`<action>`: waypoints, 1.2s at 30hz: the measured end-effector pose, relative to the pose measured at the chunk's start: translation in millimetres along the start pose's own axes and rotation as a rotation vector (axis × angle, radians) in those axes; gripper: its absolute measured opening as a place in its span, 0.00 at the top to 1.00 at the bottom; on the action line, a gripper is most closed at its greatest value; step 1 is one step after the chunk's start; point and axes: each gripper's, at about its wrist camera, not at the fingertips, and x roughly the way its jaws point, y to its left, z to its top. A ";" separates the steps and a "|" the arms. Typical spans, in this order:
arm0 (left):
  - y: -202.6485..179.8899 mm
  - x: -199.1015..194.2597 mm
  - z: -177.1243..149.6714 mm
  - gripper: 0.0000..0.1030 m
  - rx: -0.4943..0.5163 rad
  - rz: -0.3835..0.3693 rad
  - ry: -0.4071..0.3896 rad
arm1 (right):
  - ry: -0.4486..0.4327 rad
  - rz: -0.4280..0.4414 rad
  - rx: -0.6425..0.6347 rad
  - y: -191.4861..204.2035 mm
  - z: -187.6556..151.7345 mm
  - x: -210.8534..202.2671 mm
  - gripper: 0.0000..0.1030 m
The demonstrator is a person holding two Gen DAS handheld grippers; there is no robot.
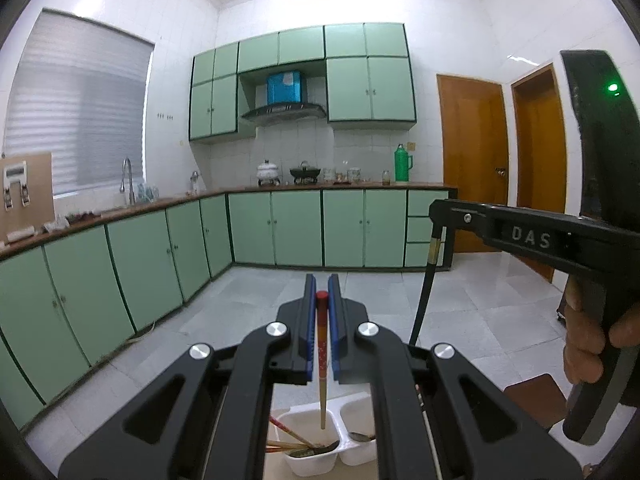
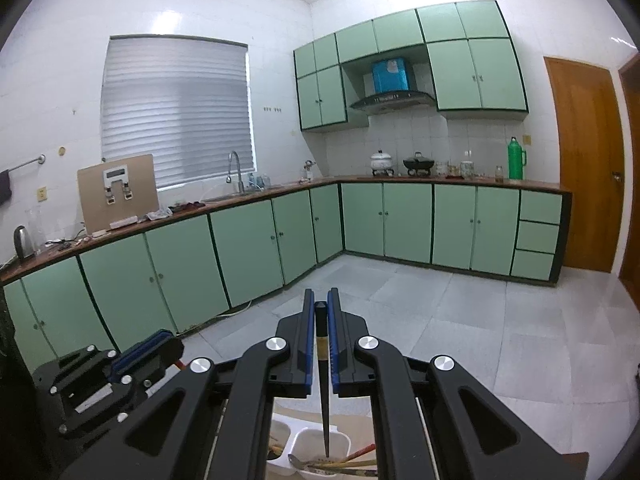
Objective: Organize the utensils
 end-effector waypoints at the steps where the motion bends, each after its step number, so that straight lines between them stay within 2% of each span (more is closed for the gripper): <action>1: 1.6 6.8 -4.7 0.95 -0.003 -0.001 0.008 | 0.006 0.000 0.000 0.5 -4.6 5.9 0.94; 7: 12.5 36.9 -26.8 0.95 -0.016 -0.007 0.069 | 0.057 -0.002 -0.015 1.7 -31.4 28.6 0.94; 14: 20.7 53.6 -48.9 0.95 -0.018 -0.012 0.131 | 0.118 -0.002 -0.008 -2.9 -60.1 40.7 0.94; 26: 31.5 60.0 -79.0 0.94 -0.030 -0.008 0.215 | 0.196 -0.007 -0.007 -12.9 -88.9 45.5 0.91; 28: 32.6 55.2 -82.1 0.91 -0.032 -0.010 0.219 | 0.187 -0.010 0.000 -15.8 -88.8 39.7 0.75; 30: 35.3 49.5 -82.7 0.82 -0.042 -0.007 0.218 | 0.171 -0.021 0.016 -19.3 -87.5 30.8 0.62; 32: 37.9 40.6 -81.0 0.66 -0.055 -0.001 0.204 | 0.159 -0.029 0.027 -22.9 -85.9 22.6 0.56; 34: 38.8 31.0 -79.5 0.62 -0.057 0.005 0.188 | 0.145 -0.042 0.035 -25.2 -85.8 11.2 0.45; 36: 39.1 21.0 -78.8 0.56 -0.063 0.008 0.175 | 0.124 -0.059 0.042 -27.1 -86.7 -3.8 0.39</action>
